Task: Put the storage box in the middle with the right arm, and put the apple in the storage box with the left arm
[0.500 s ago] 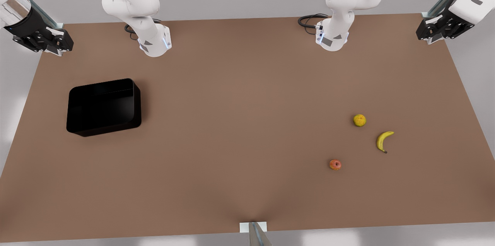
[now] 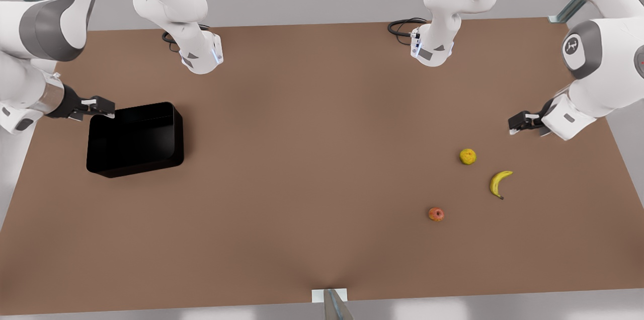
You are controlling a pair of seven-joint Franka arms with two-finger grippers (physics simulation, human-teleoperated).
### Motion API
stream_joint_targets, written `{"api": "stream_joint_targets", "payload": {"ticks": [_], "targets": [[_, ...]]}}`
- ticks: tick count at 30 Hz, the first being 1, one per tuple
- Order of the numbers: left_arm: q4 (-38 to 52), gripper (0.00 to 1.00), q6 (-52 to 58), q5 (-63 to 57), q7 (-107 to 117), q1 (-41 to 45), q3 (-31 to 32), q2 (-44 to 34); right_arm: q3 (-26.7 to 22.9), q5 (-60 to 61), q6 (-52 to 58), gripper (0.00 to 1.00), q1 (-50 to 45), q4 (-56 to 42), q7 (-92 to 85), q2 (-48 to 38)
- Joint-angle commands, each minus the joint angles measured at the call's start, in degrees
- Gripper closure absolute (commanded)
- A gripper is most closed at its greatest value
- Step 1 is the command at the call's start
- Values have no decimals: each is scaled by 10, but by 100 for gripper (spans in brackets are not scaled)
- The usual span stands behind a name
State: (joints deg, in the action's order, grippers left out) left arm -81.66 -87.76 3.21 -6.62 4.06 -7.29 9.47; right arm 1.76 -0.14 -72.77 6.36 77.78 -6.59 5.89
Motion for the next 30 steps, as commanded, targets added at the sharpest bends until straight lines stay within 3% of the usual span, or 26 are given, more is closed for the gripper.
{"api": "stream_joint_targets", "payload": {"ticks": [1,4,8,12,18,20,22,27,30], "targets": [[2,0,0,9,-1,-3,-3,3,0,0,0,0,2,0,0,0],[0,0,-1,3,-1,-2,-4,4,-2,-1,-3,0,5,-2,0,28],[1,0,2,18,73,-2,-4,27,-6,-8,-40,0,67,-12,-3,149],[-1,0,-2,218,351,-3,-23,114,-6,-21,-92,0,116,-12,-54,189],[-4,0,-93,439,498,-5,-31,233,-6,-24,-93,0,118,5,-74,184],[-10,0,-129,477,552,-7,-31,254,-7,-28,-153,0,120,67,-76,166],[-24,0,-156,507,576,-7,-31,260,-36,-40,-272,0,111,205,-96,110],[-18,0,-208,608,596,-21,-32,334,-105,-22,-473,0,135,259,-246,193],[-18,0,-234,677,595,-21,-31,363,-113,-16,-489,0,167,285,-316,172]]}}
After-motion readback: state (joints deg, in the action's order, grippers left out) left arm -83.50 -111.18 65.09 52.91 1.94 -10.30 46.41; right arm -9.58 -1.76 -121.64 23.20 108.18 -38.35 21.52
